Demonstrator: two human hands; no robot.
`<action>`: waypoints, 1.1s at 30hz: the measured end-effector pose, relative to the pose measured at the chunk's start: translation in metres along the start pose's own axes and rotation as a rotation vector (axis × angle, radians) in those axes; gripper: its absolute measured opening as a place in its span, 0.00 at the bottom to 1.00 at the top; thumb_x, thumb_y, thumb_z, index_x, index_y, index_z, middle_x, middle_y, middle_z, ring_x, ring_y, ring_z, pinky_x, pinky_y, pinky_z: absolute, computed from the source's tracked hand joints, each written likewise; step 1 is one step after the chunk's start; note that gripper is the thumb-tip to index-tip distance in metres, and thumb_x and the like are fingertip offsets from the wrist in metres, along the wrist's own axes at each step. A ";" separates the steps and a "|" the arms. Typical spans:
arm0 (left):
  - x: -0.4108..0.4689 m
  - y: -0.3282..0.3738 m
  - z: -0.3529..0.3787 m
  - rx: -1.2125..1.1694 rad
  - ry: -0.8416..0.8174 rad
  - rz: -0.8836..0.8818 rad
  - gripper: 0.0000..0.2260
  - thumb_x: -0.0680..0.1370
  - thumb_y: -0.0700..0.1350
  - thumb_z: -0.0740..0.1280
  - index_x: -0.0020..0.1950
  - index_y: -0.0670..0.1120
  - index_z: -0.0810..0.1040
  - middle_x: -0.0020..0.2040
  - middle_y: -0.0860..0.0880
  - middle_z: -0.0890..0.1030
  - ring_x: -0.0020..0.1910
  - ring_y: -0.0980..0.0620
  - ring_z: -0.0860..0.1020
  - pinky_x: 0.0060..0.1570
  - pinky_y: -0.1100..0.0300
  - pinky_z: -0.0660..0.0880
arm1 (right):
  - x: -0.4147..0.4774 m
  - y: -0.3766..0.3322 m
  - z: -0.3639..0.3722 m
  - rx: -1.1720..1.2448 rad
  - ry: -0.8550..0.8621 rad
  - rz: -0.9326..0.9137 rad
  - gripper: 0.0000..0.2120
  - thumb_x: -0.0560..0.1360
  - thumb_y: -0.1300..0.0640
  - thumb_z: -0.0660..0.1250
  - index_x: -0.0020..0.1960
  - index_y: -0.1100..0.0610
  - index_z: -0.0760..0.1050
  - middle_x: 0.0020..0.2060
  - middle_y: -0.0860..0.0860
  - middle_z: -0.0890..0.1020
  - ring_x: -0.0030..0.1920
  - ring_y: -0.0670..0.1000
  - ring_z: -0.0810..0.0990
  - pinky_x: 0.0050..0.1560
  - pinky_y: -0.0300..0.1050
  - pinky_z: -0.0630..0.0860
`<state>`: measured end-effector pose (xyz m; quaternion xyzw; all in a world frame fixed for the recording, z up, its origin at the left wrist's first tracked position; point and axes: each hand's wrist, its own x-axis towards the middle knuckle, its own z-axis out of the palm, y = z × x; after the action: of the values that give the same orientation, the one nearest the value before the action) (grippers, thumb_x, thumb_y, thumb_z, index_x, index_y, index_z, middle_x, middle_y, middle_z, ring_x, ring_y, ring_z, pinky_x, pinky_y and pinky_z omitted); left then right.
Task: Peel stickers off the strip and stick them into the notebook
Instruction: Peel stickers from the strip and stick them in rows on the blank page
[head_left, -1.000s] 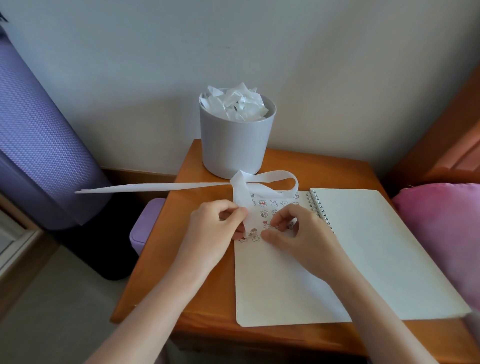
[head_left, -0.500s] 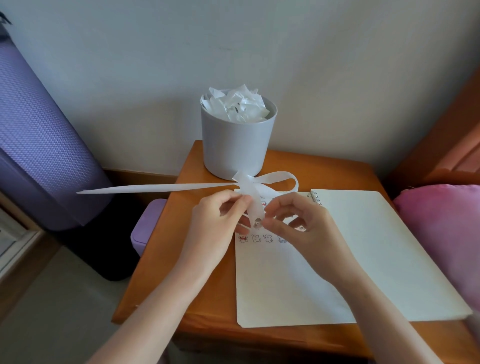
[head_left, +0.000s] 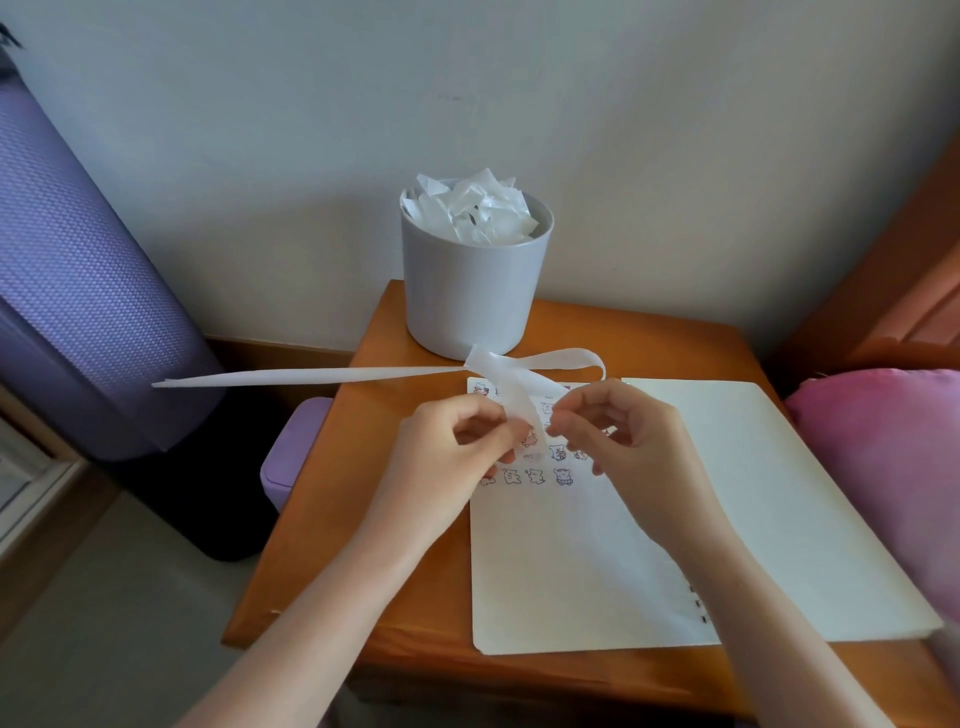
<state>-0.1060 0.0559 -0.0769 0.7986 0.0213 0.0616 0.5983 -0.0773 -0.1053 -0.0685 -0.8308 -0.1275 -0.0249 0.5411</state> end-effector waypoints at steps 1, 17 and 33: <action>0.000 -0.001 -0.001 0.023 0.018 0.007 0.03 0.74 0.46 0.70 0.42 0.48 0.82 0.35 0.52 0.83 0.36 0.59 0.81 0.35 0.70 0.76 | 0.002 0.004 -0.001 -0.046 0.019 0.016 0.06 0.71 0.60 0.72 0.40 0.51 0.77 0.35 0.46 0.81 0.33 0.41 0.75 0.33 0.32 0.69; 0.002 -0.006 -0.002 0.134 0.064 -0.004 0.05 0.74 0.48 0.69 0.39 0.54 0.79 0.36 0.57 0.82 0.38 0.65 0.79 0.36 0.75 0.74 | 0.001 0.010 -0.003 -0.305 -0.139 0.180 0.14 0.66 0.54 0.77 0.46 0.52 0.74 0.37 0.44 0.73 0.34 0.44 0.69 0.32 0.29 0.66; 0.002 0.000 -0.001 0.018 -0.036 -0.003 0.06 0.77 0.48 0.65 0.46 0.49 0.81 0.36 0.55 0.82 0.37 0.62 0.81 0.35 0.73 0.76 | -0.006 -0.005 0.004 -0.080 -0.076 -0.135 0.09 0.72 0.60 0.71 0.47 0.47 0.79 0.38 0.42 0.82 0.41 0.44 0.79 0.38 0.36 0.74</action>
<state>-0.1044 0.0573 -0.0761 0.8049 0.0122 0.0461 0.5914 -0.0848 -0.1005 -0.0665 -0.8418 -0.2024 -0.0346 0.4992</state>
